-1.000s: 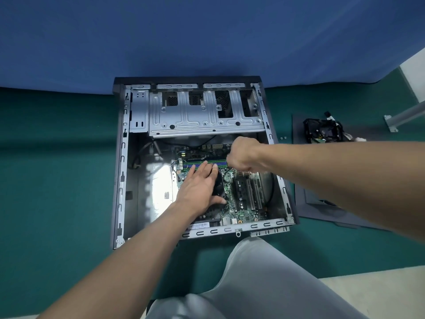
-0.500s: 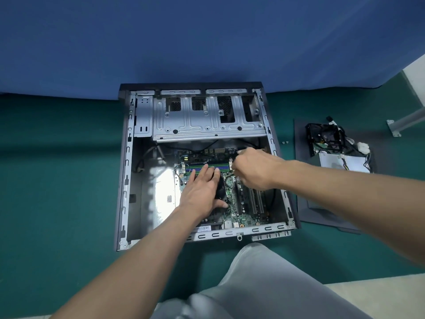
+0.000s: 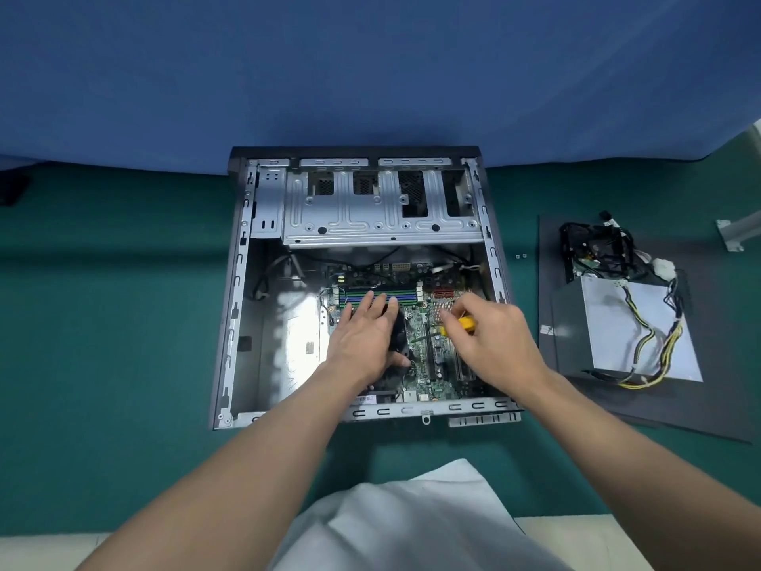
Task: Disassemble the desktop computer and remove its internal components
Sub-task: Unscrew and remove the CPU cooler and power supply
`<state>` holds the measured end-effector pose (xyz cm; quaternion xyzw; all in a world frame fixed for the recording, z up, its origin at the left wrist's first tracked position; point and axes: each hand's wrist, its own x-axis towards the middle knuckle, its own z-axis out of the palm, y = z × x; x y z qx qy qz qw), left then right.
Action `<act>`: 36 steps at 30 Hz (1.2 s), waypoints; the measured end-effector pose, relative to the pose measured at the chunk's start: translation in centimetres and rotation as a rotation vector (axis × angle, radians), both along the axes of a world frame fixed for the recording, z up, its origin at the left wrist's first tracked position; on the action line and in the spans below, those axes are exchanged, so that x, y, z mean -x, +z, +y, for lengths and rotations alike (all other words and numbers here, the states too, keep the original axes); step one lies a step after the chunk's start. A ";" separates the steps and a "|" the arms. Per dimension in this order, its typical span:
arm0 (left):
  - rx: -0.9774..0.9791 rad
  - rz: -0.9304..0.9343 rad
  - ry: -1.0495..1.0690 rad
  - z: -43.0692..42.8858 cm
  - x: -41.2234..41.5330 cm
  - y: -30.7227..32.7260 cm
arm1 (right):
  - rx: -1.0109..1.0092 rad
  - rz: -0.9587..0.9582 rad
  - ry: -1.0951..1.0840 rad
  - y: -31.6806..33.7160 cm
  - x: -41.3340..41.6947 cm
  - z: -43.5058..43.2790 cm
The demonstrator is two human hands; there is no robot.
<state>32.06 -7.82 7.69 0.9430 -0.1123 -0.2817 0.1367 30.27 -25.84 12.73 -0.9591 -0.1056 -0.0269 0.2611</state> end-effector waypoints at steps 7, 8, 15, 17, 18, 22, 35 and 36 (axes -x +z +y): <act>0.018 0.028 0.034 -0.4 0.1 0.2 | -0.017 -0.074 -0.003 -0.8 0.3 -0.5; 0.015 0.027 0.034 -0.4 0.1 0.2 | -0.010 -0.070 0.004 -1.0 0.4 -0.4; 0.014 0.020 0.045 -0.3 -0.2 -0.1 | 0.015 -0.091 0.016 -1.4 0.2 -0.4; 0.010 0.014 0.048 -0.3 -0.2 -0.2 | 0.026 -0.097 0.020 -1.4 0.3 -0.3; 0.009 0.012 0.050 -0.3 -0.3 -0.3 | 0.033 -0.095 0.023 -1.4 0.3 -0.2; 0.009 0.008 0.054 -0.3 -0.3 -0.4 | 0.072 -0.086 0.024 -1.2 0.3 0.0; 0.034 0.009 0.050 -0.2 -0.1 0.0 | 0.443 0.625 0.140 4.3 -3.3 4.3; 0.037 0.008 0.049 -0.2 -0.1 0.0 | 0.416 0.699 0.118 4.7 -3.8 4.9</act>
